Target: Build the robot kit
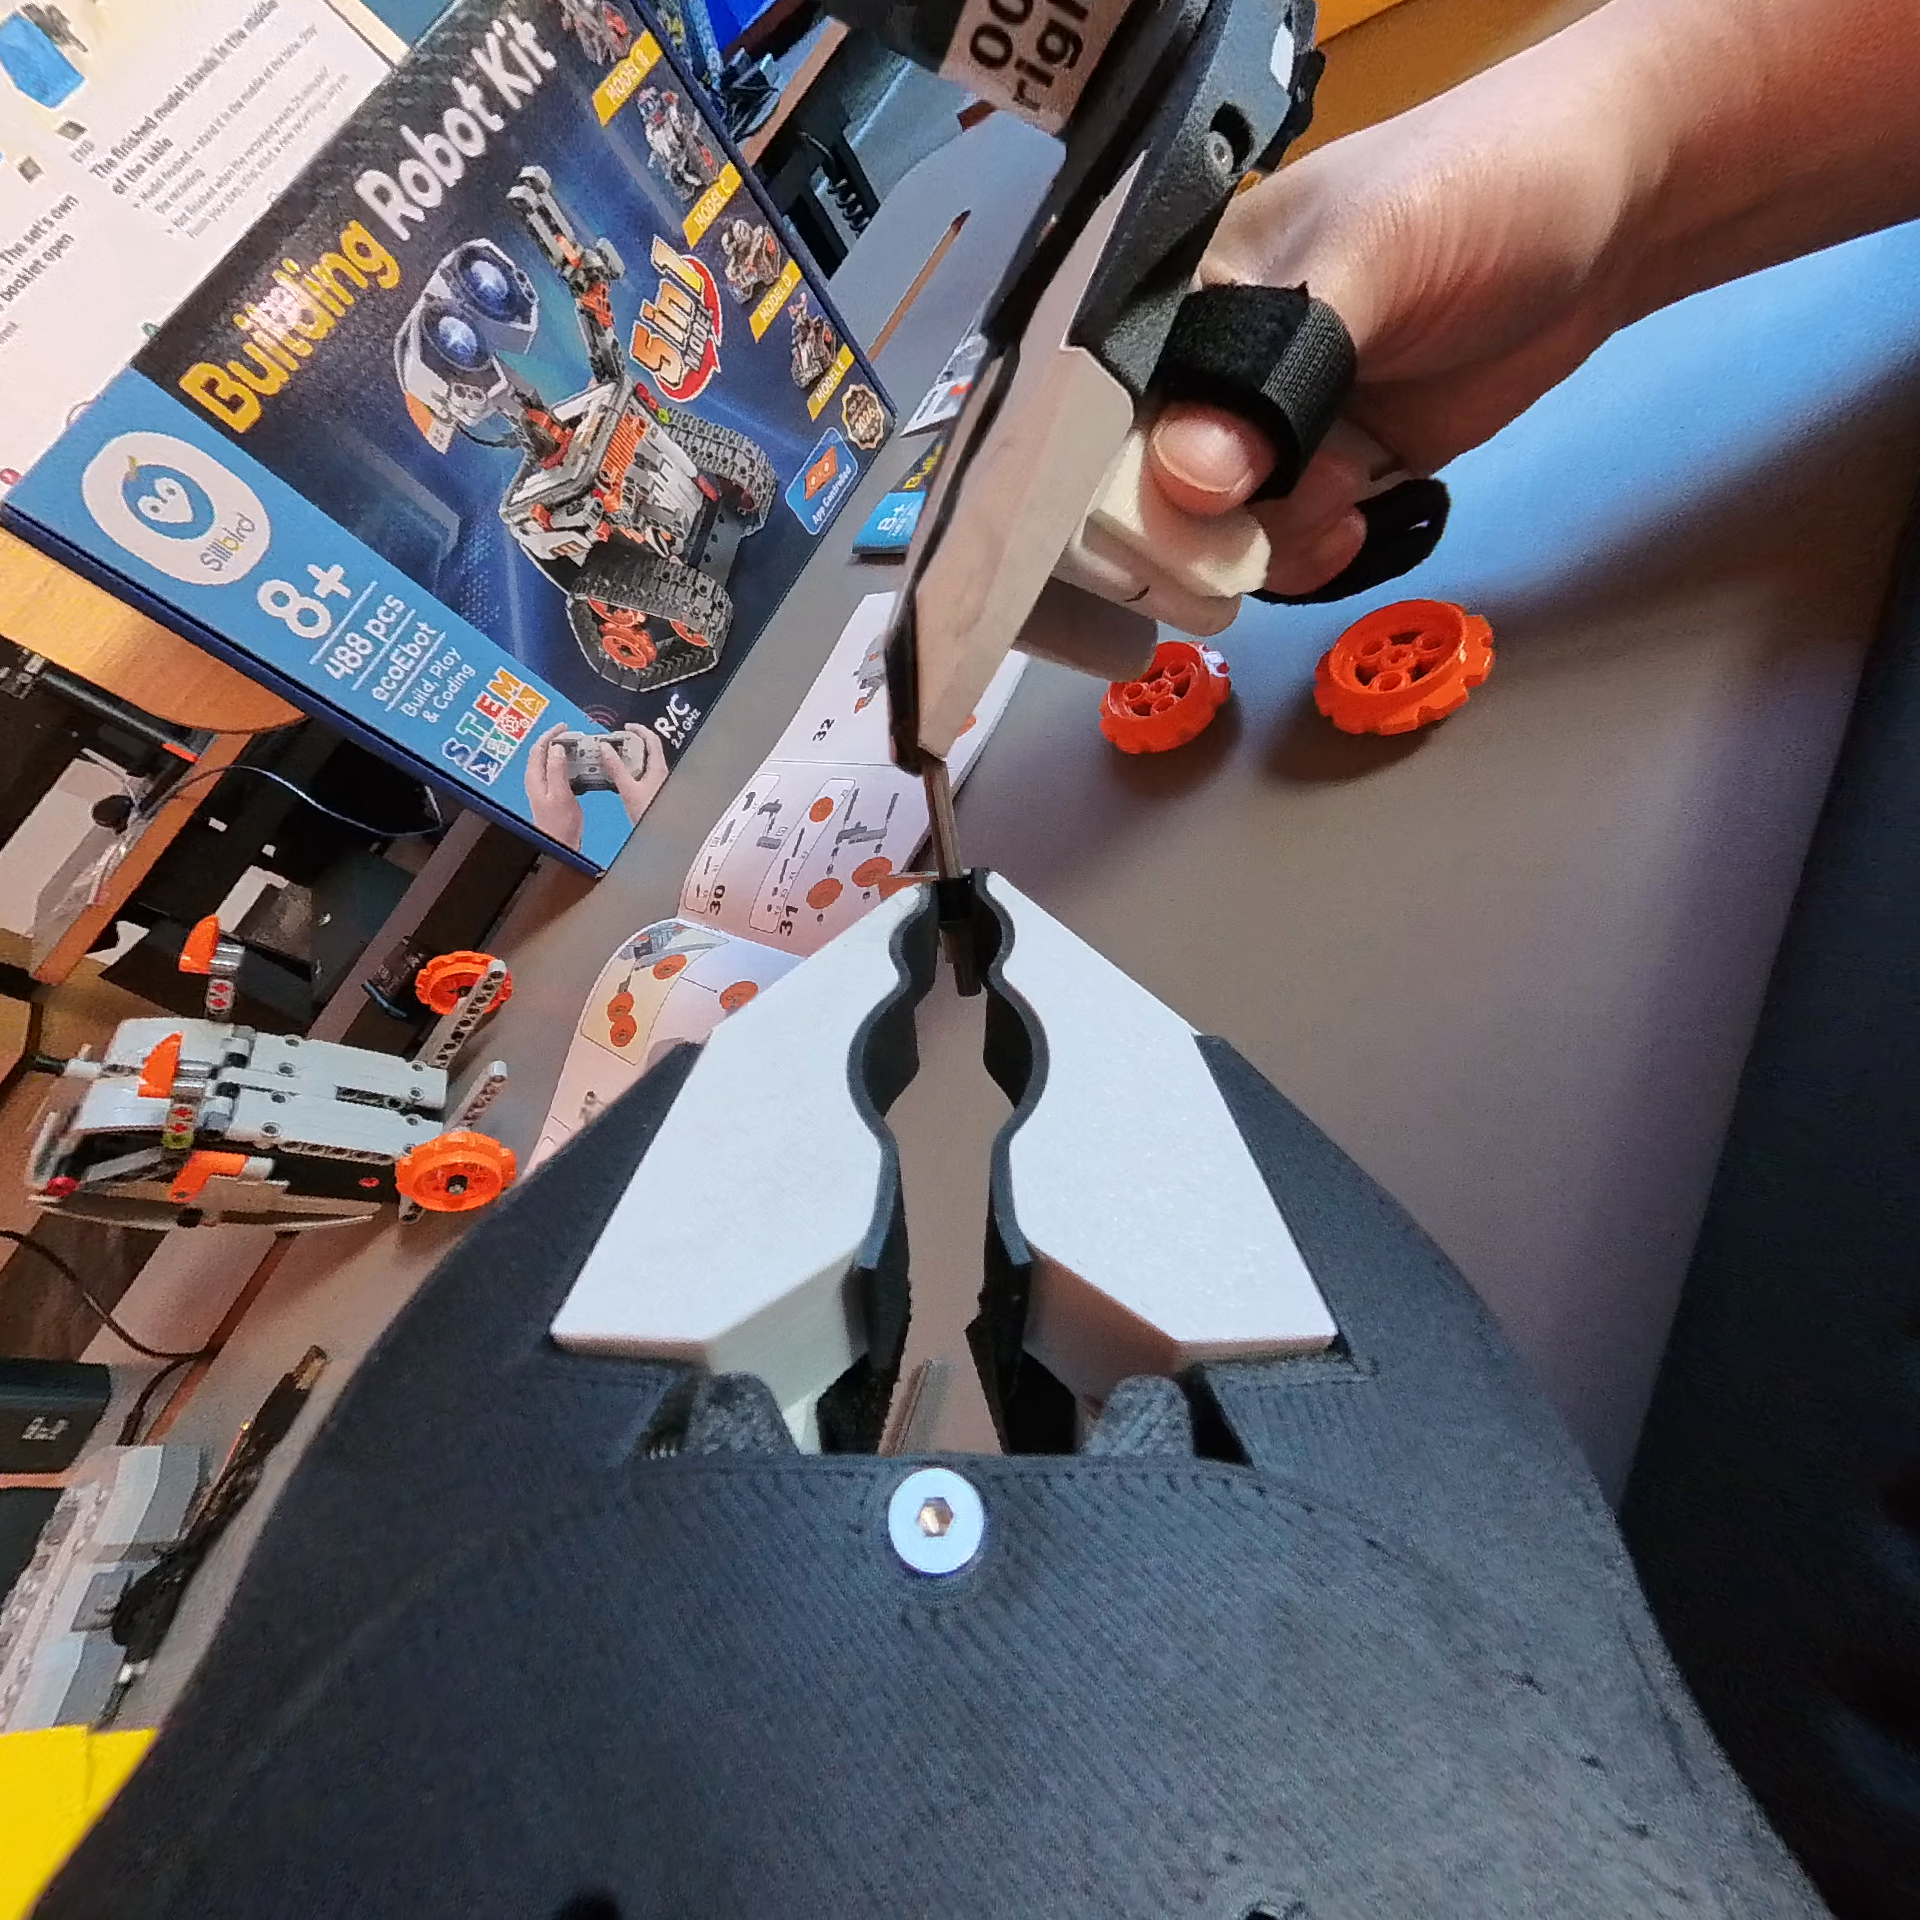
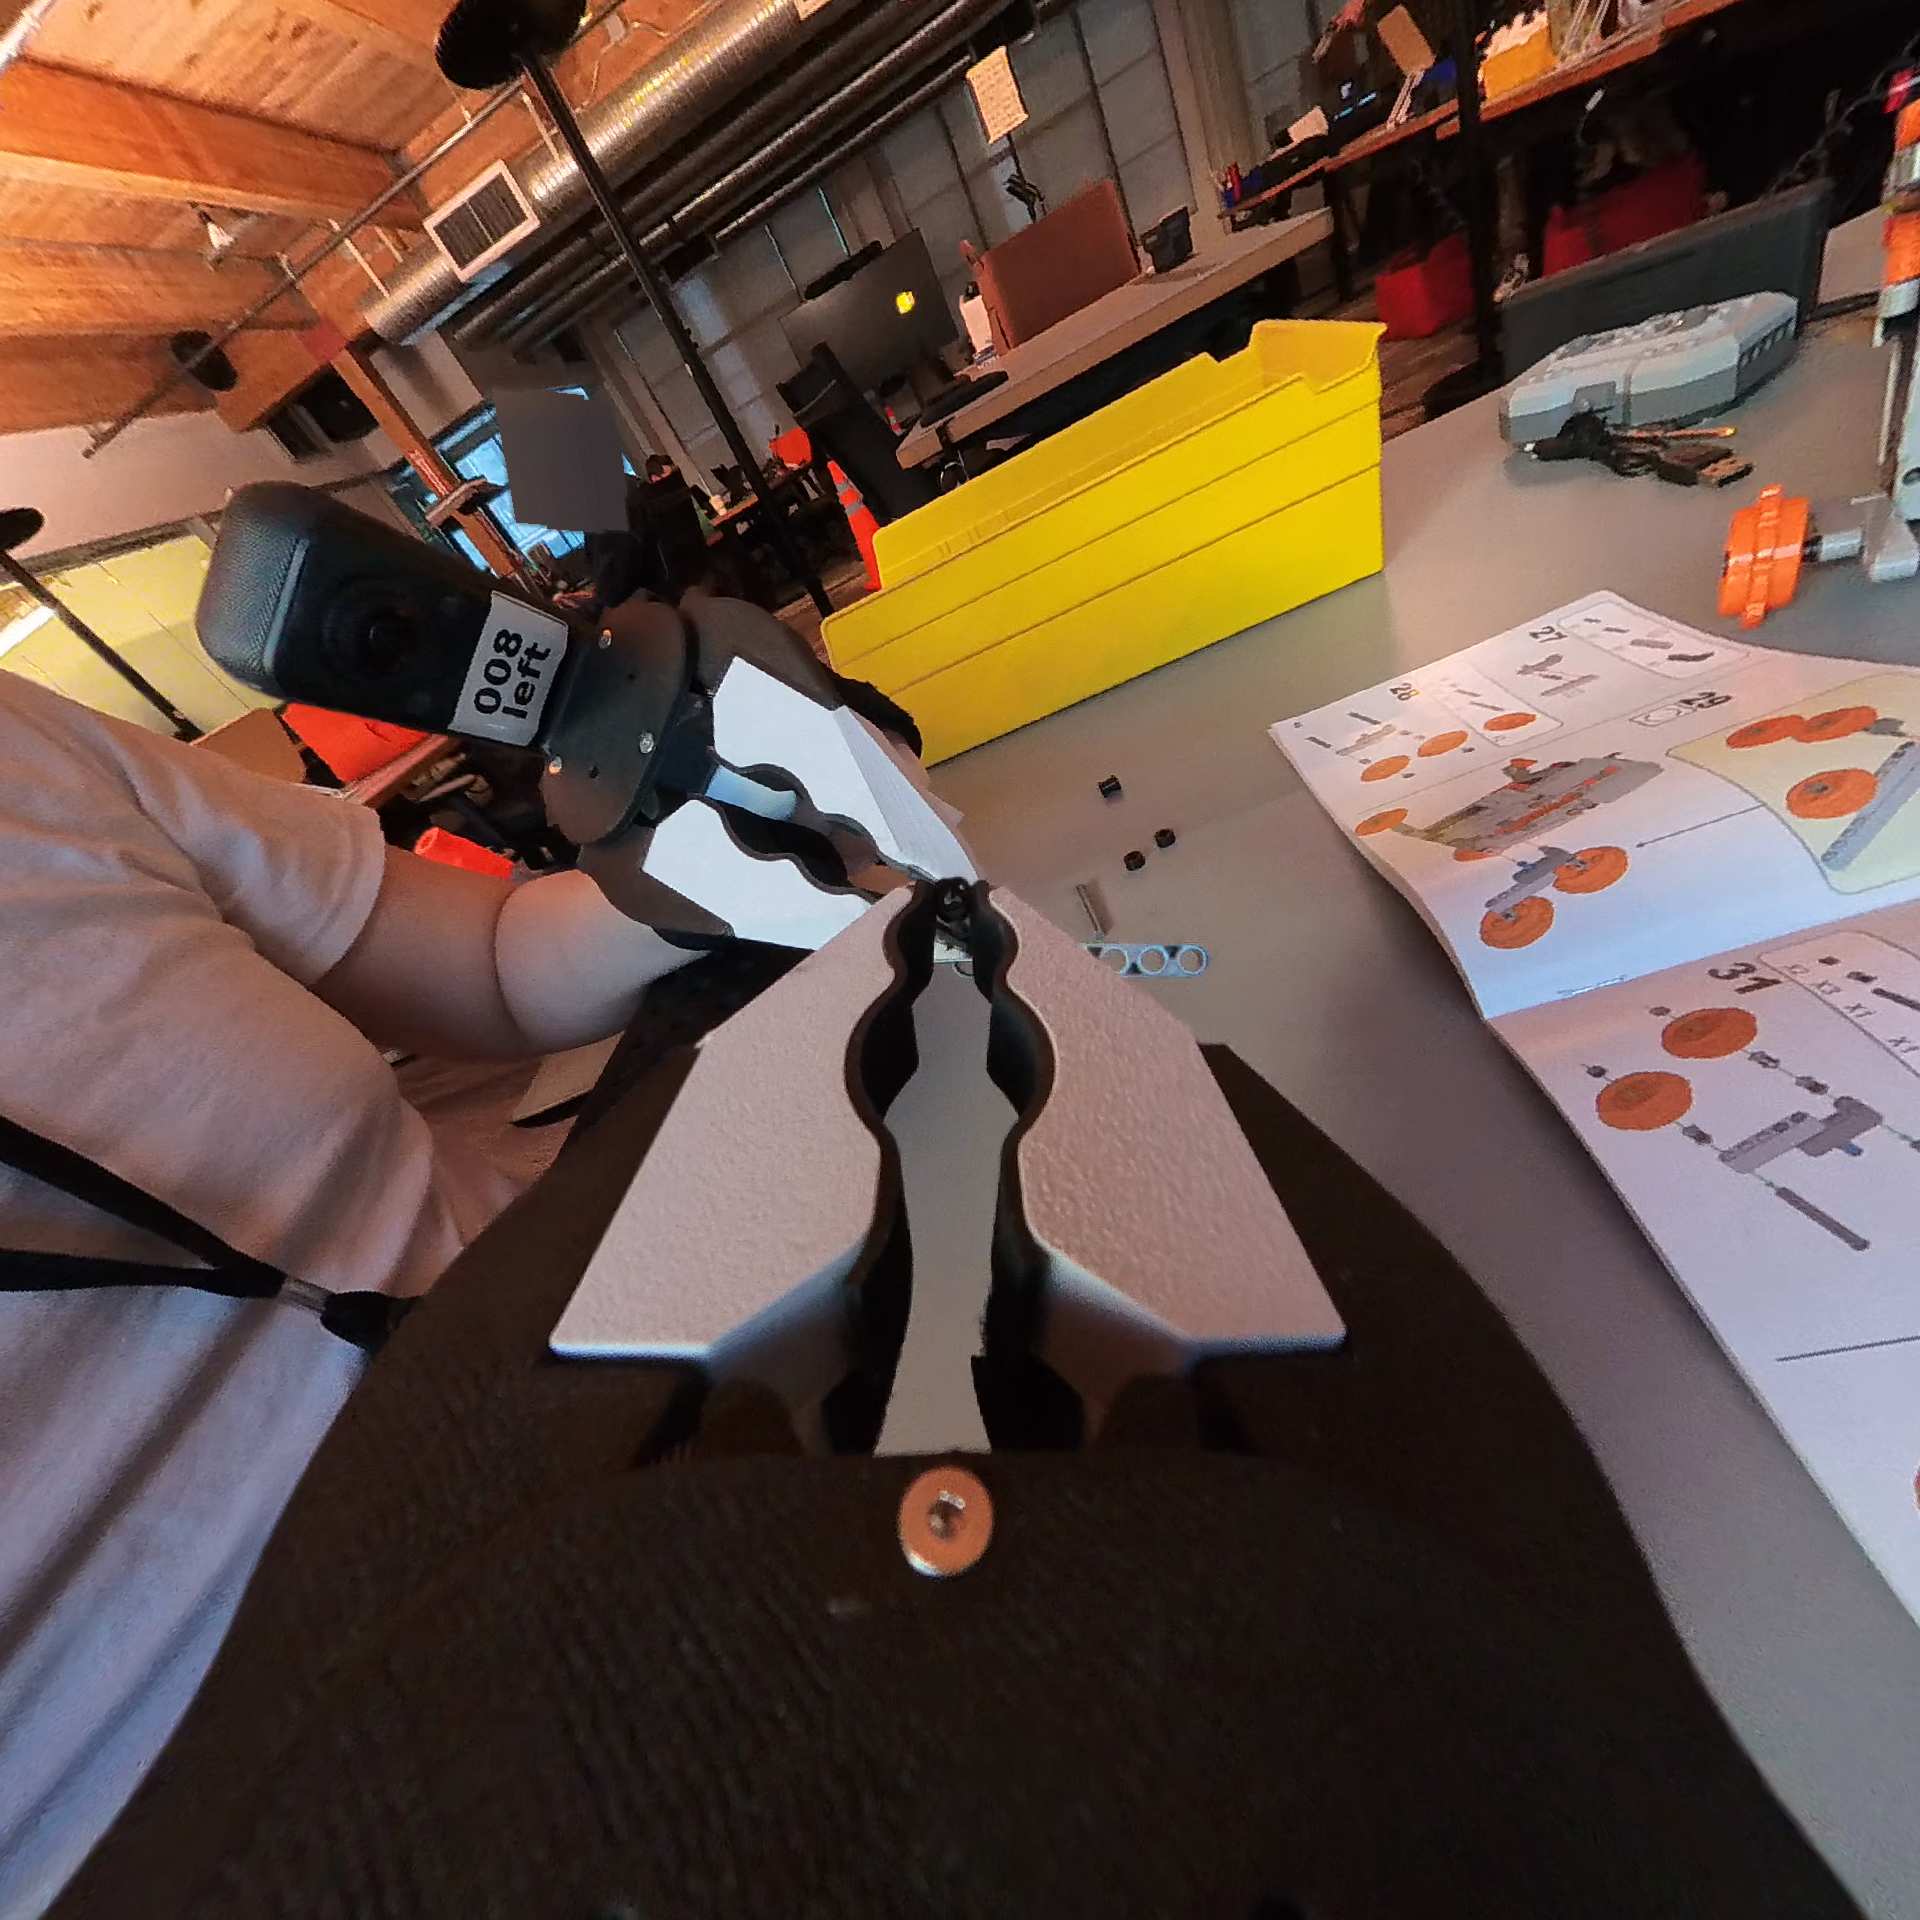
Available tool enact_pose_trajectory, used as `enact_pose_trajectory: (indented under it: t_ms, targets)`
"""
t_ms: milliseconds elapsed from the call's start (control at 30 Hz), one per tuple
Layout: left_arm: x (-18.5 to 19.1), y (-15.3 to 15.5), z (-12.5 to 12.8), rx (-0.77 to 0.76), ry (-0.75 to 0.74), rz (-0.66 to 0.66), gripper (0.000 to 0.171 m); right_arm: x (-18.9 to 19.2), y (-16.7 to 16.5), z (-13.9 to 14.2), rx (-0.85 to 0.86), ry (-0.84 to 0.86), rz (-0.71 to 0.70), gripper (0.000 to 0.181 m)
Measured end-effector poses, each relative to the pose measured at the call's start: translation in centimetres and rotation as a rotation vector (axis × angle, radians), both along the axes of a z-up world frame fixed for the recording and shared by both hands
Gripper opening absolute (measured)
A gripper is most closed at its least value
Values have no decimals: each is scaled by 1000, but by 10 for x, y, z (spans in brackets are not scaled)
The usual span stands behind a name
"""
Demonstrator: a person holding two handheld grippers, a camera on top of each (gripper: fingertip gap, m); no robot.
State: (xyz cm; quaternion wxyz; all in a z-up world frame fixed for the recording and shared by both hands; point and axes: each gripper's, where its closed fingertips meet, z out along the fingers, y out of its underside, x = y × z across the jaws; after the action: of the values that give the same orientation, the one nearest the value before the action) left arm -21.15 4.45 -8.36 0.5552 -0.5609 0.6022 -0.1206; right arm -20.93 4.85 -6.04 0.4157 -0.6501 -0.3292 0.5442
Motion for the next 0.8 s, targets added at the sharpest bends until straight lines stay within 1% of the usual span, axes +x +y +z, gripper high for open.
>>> enact_pose_trajectory:
  t_ms: [100, 300, 467, 533, 633, 800]
  targets:
    - [0, 1, -3, -39, -2, 0, 2, 0, 1, -2, -15, 0, 4, 5]
    - [-1, 2, 0, -116, -45, -4, 2, -2, 3, 3, -243, 158, 47, 4]
    - [-1, 3, 3, -225, -82, 1, 2, -4, 8, 5, -341, 213, 46, 4]
    - [-1, 5, 0, -253, -77, 10, 2, -5, 10, 4, -374, 212, 37, 4]
    - [-3, 6, -2, -255, -61, 22, 2, -6, 11, 1, -399, 201, 28, 4]
    - [-3, 7, -14, -283, -1, 38, 3, -7, 11, -11, -271, 19, -27, 5]
